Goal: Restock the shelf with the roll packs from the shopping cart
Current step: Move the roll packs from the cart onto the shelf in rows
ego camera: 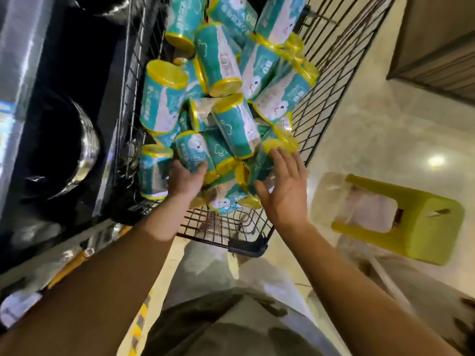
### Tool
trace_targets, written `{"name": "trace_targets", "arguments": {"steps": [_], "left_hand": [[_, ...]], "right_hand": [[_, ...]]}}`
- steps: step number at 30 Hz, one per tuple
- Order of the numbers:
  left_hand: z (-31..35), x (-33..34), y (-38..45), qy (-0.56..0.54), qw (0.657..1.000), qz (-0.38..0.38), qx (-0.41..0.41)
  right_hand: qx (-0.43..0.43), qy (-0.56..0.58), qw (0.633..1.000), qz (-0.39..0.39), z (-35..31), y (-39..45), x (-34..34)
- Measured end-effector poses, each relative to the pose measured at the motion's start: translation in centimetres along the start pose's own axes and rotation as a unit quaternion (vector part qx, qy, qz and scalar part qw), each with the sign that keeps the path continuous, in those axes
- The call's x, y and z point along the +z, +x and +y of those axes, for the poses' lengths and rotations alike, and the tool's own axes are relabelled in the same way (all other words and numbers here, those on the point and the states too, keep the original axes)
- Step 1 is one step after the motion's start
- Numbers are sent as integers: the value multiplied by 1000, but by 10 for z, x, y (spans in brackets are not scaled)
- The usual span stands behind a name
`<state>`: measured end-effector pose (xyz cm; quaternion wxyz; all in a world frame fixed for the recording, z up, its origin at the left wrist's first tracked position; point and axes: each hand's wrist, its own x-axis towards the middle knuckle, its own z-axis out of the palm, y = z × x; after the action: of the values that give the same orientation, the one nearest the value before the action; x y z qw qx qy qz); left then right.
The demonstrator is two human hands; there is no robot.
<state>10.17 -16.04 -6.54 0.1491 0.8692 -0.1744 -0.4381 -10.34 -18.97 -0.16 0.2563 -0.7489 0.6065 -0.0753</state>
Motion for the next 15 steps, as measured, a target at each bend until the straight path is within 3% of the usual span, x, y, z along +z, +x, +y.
{"name": "trace_targets", "arguments": {"steps": [5,10,13,15], "left_hand": [[5,6,17,-5,999,0,-34],[-7,-3,5,-79,996,-15,-33],[-19,-10,-16,-202,975,-88,-18],[-25,-14,-25,-249,957,-146,-21]], "right_hand": [[-1,68,998,-6,-9,15,12],[99,164,981,43,-6,15,18],[155,105,982,33,-7,20,24],[160,133,978,17,-7,20,27]]}}
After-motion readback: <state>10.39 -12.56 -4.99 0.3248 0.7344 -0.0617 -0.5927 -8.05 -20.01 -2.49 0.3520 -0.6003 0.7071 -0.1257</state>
